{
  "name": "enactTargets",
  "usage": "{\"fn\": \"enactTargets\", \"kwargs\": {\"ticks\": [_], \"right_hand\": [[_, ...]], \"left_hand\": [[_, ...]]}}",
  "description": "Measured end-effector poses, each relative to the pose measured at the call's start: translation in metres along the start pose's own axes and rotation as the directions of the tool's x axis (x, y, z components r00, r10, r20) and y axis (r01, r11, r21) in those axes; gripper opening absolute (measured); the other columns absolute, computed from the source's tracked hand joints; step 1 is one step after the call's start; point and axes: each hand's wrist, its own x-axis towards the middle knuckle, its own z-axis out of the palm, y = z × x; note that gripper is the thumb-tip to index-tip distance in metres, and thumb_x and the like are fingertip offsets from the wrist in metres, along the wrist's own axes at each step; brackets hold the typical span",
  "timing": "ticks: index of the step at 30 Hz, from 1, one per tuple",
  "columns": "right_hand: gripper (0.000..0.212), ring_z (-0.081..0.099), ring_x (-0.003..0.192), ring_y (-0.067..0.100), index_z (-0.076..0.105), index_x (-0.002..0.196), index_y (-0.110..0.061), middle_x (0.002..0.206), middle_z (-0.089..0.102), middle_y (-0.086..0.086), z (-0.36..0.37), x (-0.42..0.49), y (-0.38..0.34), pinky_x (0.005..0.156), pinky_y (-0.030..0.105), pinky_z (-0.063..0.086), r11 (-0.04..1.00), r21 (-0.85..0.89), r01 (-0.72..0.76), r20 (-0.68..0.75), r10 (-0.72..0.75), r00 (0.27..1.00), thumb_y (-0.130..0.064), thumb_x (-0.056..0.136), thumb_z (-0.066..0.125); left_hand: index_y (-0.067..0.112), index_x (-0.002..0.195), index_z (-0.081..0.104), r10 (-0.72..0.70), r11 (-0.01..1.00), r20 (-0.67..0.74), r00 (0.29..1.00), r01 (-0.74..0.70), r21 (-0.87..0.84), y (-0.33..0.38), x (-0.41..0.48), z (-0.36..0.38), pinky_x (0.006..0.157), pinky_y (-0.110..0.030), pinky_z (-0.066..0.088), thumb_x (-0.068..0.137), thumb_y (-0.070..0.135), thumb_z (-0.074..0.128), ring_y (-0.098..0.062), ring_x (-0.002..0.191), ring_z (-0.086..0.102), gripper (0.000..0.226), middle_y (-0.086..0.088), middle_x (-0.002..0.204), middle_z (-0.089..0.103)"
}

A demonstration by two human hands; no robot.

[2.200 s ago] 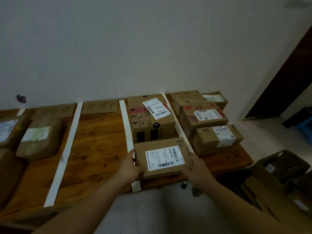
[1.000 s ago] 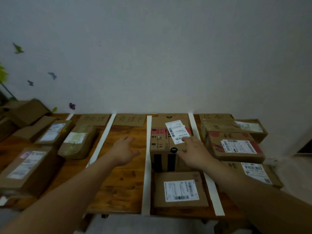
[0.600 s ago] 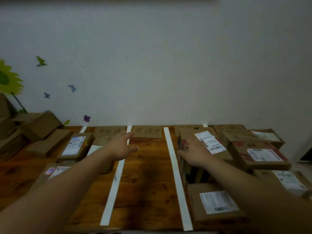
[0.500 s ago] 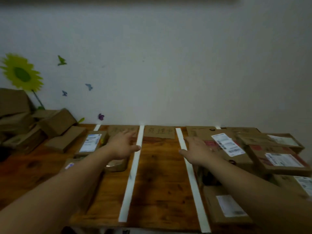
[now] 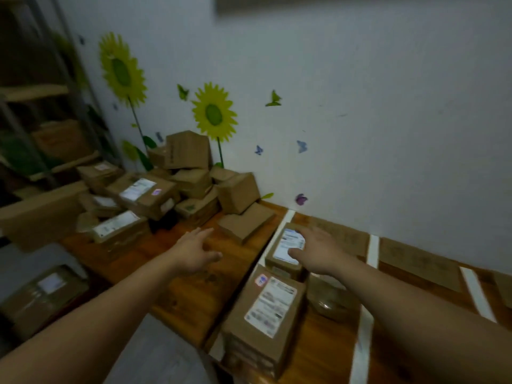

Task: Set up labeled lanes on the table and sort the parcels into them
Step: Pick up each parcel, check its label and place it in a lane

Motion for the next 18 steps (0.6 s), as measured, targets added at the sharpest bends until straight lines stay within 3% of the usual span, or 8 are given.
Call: {"fn": "enactTargets", "kwargs": {"ticks": [4,10,16,18], "right_hand": [[0.070,0.032,0.138,0.027,0.026,0.150,-0.021,0.152,0.030,0.008,0.004,0.073,-0.031,0.108,0.036,0.033,0.999,0.033,0.030,0.050,-0.032,0.998,-0.049,0.091,0.052],[0.075,0.051,0.120,0.026,0.044,0.138,-0.025,0.132,0.051,0.005,0.010,0.169,-0.055,0.099,0.039,0.045,0.993,0.120,-0.003,0.061,-0.005,0.998,-0.064,0.075,0.053],[0.063,0.047,0.124,0.023,0.036,0.145,-0.023,0.140,0.044,0.004,0.021,0.224,-0.085,0.104,0.031,0.040,0.976,0.178,-0.127,0.063,0.118,0.991,-0.038,0.089,0.059],[0.057,0.044,0.126,0.023,0.037,0.143,-0.020,0.142,0.043,0.006,0.026,0.247,-0.098,0.104,0.028,0.037,0.963,0.199,-0.181,0.050,0.174,0.983,-0.034,0.092,0.057]], "left_hand": [[0.028,0.150,0.018,-0.067,0.995,-0.008,0.998,0.066,-0.080,-0.030,0.057,-0.042,0.115,-0.043,0.024,0.089,0.042,0.058,-0.028,0.145,0.013,0.074,-0.004,0.158,0.011],[0.028,0.148,0.022,-0.020,0.996,0.006,1.000,0.020,-0.090,-0.041,0.134,-0.085,0.113,-0.047,0.028,0.089,0.037,0.060,-0.027,0.138,0.029,0.072,-0.005,0.154,0.023],[0.024,0.150,0.016,0.127,0.974,0.089,0.988,-0.107,-0.200,-0.039,0.230,-0.104,0.111,-0.043,0.033,0.089,0.032,0.061,-0.026,0.137,0.032,0.076,-0.006,0.154,0.026],[0.021,0.150,0.016,0.196,0.964,0.133,0.972,-0.166,-0.208,-0.043,0.265,-0.107,0.111,-0.035,0.030,0.091,0.029,0.059,-0.024,0.138,0.031,0.074,-0.005,0.154,0.026]]}}
